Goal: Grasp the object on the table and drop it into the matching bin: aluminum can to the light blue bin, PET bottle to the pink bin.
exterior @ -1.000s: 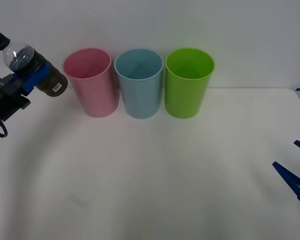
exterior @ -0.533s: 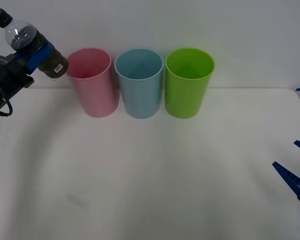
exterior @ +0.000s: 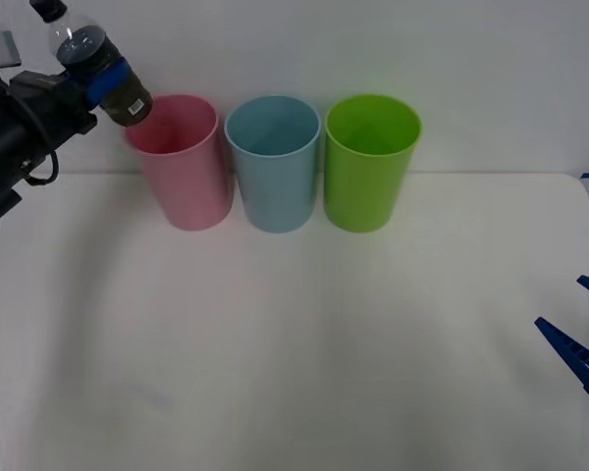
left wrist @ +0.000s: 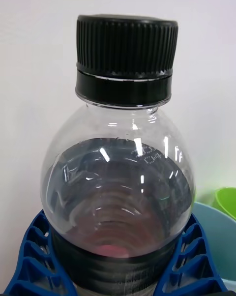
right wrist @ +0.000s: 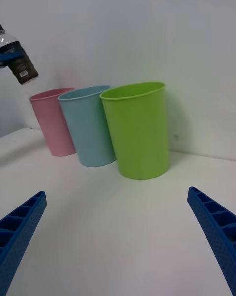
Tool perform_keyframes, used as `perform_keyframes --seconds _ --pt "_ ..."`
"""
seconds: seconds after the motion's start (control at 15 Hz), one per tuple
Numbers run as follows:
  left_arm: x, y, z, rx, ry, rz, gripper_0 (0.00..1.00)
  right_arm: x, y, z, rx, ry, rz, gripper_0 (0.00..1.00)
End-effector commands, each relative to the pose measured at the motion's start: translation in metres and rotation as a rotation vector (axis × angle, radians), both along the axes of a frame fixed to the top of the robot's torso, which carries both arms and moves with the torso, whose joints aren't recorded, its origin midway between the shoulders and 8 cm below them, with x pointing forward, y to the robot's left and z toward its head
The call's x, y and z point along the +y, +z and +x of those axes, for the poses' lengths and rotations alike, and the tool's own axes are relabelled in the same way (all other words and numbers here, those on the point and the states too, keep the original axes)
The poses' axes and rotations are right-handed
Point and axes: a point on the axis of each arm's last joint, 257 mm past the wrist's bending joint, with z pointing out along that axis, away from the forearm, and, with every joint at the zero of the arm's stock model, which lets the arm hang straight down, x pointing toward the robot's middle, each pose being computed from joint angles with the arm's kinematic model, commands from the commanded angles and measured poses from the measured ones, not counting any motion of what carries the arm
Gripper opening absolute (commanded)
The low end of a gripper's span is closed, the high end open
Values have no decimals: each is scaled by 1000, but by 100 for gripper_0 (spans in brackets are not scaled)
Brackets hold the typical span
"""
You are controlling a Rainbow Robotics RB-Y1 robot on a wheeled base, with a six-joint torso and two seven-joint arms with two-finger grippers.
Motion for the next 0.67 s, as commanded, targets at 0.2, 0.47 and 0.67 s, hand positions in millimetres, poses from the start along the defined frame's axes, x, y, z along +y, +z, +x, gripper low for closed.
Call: perform_keyframes --seconds 0.2,0.47,0.67 --pt "-16 8 35 27 7 34 0 0 0 0 0 0 0 100" --pt "-28 11 51 34 20 58 0 0 0 0 0 0 0 100" --pt "-38 9 54 32 22 57 0 0 0 0 0 0 0 100"
